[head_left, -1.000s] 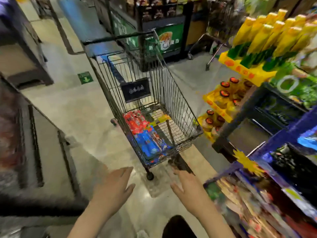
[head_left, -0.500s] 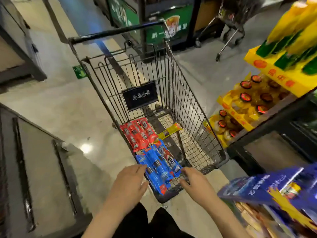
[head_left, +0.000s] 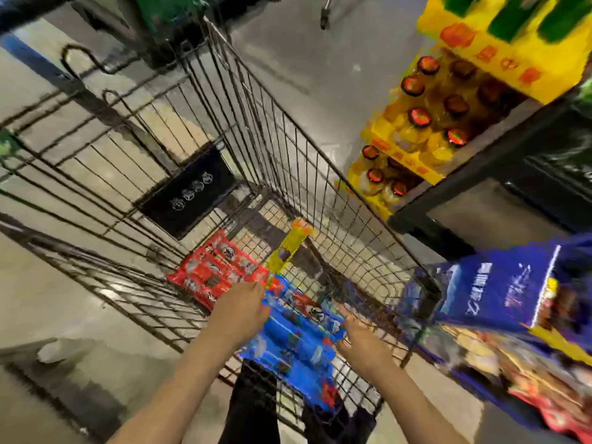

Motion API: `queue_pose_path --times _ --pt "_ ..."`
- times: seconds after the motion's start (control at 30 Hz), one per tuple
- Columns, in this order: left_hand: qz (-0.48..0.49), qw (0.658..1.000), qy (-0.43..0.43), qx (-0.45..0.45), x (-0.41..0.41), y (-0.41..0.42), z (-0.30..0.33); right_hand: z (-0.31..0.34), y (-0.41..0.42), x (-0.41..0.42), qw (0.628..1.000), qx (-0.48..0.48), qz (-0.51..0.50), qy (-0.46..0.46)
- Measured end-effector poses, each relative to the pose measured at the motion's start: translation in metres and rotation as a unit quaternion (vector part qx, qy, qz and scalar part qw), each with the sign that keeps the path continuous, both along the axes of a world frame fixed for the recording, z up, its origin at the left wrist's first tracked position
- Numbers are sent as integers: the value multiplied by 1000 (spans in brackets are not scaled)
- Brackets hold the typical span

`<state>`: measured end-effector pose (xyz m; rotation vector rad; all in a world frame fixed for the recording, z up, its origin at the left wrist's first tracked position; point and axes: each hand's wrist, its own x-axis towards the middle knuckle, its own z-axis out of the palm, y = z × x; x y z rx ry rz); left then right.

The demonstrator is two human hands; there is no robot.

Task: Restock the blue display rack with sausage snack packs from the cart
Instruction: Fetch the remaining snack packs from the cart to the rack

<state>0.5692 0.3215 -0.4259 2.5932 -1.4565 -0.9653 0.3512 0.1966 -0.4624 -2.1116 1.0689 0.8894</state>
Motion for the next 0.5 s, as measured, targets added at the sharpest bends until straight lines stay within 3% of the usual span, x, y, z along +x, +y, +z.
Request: queue_pose_path --times 0.33,0.5 --pt "-53 990 81 106 64 -60 -117 -85 -7 36 995 8 -74 59" --pt "-57 992 49 103 71 -92 -166 -128 -8 38 991 0 -130 39"
